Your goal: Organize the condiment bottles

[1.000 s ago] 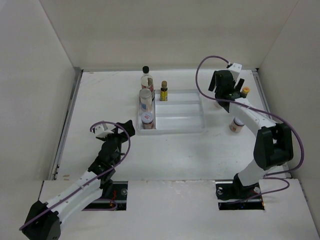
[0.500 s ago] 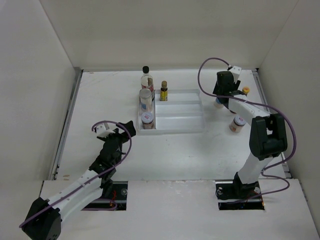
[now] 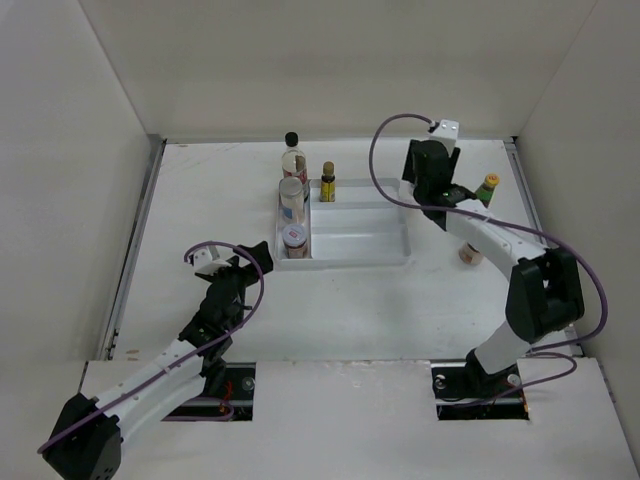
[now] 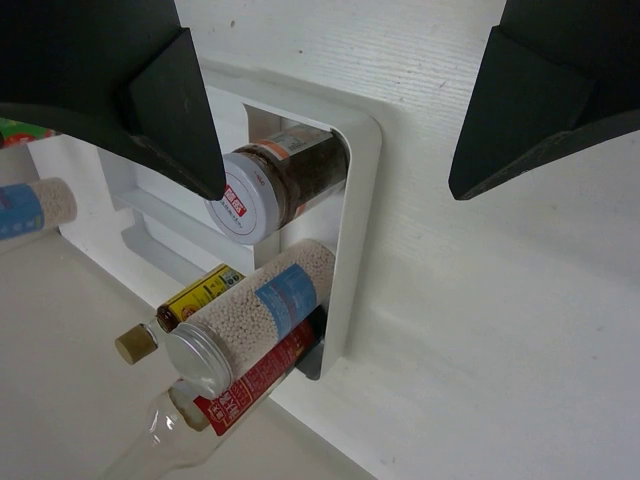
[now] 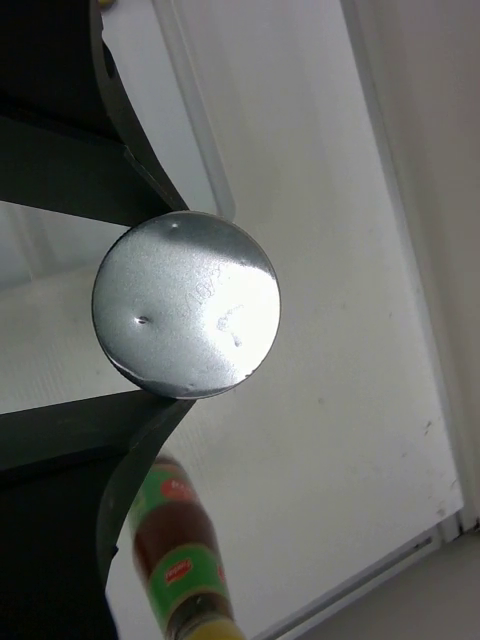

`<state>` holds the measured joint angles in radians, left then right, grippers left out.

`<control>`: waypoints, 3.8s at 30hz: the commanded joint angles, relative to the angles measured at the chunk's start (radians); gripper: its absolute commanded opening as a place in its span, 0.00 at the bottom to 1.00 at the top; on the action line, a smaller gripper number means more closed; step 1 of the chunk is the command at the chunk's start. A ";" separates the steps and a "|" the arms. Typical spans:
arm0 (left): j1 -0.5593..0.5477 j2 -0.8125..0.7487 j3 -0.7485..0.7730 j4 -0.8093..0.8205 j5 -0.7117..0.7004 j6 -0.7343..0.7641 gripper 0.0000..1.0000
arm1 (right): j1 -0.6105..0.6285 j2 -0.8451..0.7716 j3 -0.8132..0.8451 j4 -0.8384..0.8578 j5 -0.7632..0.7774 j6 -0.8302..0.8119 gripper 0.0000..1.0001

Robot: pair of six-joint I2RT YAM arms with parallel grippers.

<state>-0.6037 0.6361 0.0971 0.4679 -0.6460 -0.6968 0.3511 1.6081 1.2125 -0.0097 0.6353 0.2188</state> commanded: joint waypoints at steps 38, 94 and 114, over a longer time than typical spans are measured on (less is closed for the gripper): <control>-0.012 -0.030 -0.005 0.038 0.003 -0.007 0.96 | 0.243 0.212 0.268 0.070 -0.040 0.122 0.88; -0.012 -0.047 -0.011 0.038 -0.004 -0.004 0.96 | 0.004 -0.091 0.094 0.143 -0.106 0.117 0.29; 0.011 -0.079 -0.011 0.009 0.000 -0.006 0.96 | 0.134 0.242 0.318 0.126 -0.060 0.061 0.32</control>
<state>-0.5961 0.5575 0.0956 0.4561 -0.6502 -0.6964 0.4606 1.8622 1.4605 -0.0017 0.5240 0.3031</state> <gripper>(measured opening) 0.963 0.449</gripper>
